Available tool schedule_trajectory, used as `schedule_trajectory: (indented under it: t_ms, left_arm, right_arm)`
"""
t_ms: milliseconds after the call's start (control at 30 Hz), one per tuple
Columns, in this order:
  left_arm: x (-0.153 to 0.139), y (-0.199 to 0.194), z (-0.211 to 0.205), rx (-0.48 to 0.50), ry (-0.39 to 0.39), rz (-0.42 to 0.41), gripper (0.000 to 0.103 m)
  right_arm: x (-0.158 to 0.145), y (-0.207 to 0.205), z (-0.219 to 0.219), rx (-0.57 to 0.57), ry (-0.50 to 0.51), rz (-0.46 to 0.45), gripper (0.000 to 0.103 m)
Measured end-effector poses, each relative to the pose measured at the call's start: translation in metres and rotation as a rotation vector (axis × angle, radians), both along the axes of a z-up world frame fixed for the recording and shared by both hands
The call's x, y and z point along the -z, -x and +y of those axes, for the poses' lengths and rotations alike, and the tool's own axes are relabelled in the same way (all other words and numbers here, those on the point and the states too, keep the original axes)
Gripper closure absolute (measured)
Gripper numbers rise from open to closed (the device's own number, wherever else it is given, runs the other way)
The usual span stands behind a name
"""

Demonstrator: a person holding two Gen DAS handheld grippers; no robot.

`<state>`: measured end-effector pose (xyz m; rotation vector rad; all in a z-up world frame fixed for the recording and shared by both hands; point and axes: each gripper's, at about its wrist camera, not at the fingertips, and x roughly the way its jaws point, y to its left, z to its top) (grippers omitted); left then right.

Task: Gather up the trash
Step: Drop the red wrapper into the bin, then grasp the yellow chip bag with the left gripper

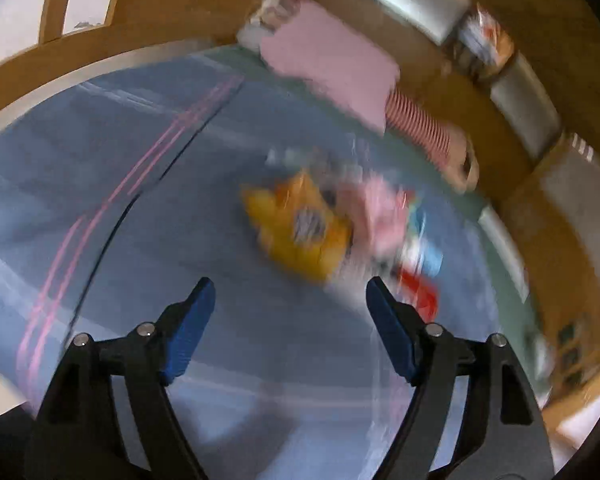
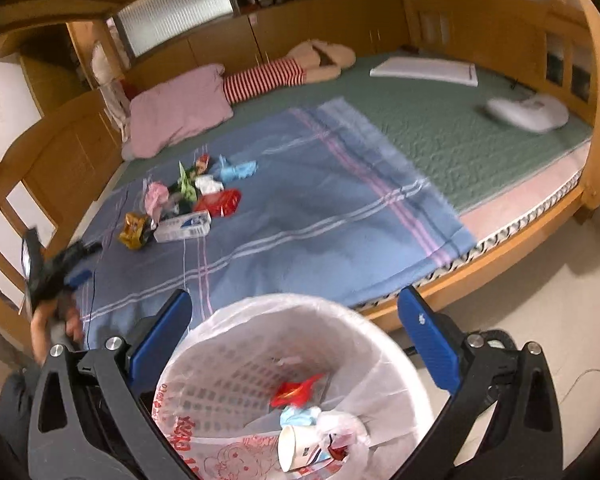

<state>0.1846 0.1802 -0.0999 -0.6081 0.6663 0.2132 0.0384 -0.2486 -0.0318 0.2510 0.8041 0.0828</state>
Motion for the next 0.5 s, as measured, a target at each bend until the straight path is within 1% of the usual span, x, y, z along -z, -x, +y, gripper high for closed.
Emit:
schedule_trajectory:
  t_ms: [33,67,100,133,167,200,267,300,333,367,400,433,467,500]
  left_arm:
    - [0.000,-0.014,-0.001,-0.003,-0.042,0.007,0.017]
    - [0.001,-0.030,-0.003,0.003,-0.104,0.027,0.016]
    - [0.006,-0.047,-0.006,0.019,-0.149,0.058,0.015]
    - [0.011,-0.057,-0.006,0.032,-0.160,0.086,0.013]
    - [0.018,-0.069,-0.005,0.048,-0.149,0.120,0.012]
    - [0.024,-0.077,-0.004,0.063,-0.118,0.147,0.012]
    - [0.039,-0.090,0.006,0.063,-0.024,0.178,0.012]
    - [0.046,-0.096,0.008,0.056,0.002,0.196,0.018]
    - [0.053,-0.100,0.015,0.052,0.041,0.218,0.028]
    - [0.060,-0.101,0.021,0.059,0.082,0.229,0.054]
    - [0.068,-0.103,0.028,0.070,0.141,0.247,0.070]
    - [0.072,-0.098,0.033,0.066,0.179,0.245,0.070]
    - [0.074,-0.096,0.037,0.055,0.217,0.227,0.073]
    - [0.073,-0.092,0.041,0.035,0.233,0.206,0.075]
  right_arm:
    - [0.004,-0.005,0.003,-0.006,0.002,0.017,0.003]
    - [0.007,-0.009,0.006,-0.012,0.005,0.033,0.003]
    - [0.011,-0.015,0.010,-0.020,0.011,0.051,0.003]
    - [0.014,-0.018,0.013,-0.024,0.015,0.057,0.003]
    - [0.016,-0.022,0.017,-0.028,0.023,0.063,0.003]
    - [0.019,-0.026,0.019,-0.030,0.029,0.067,0.003]
    - [0.023,-0.034,0.028,-0.023,0.055,0.059,0.003]
    - [0.025,-0.039,0.034,-0.018,0.059,0.051,0.003]
    - [0.027,-0.045,0.038,-0.021,0.051,0.050,0.003]
    - [0.030,-0.050,0.038,-0.025,0.042,0.052,0.003]
    - [0.031,-0.055,0.042,-0.029,0.029,0.055,0.003]
    - [0.034,-0.062,0.047,-0.030,0.013,0.065,0.003]
    - [0.037,-0.070,0.054,-0.029,0.001,0.084,0.003]
    - [0.037,-0.077,0.057,-0.031,-0.004,0.096,0.003]
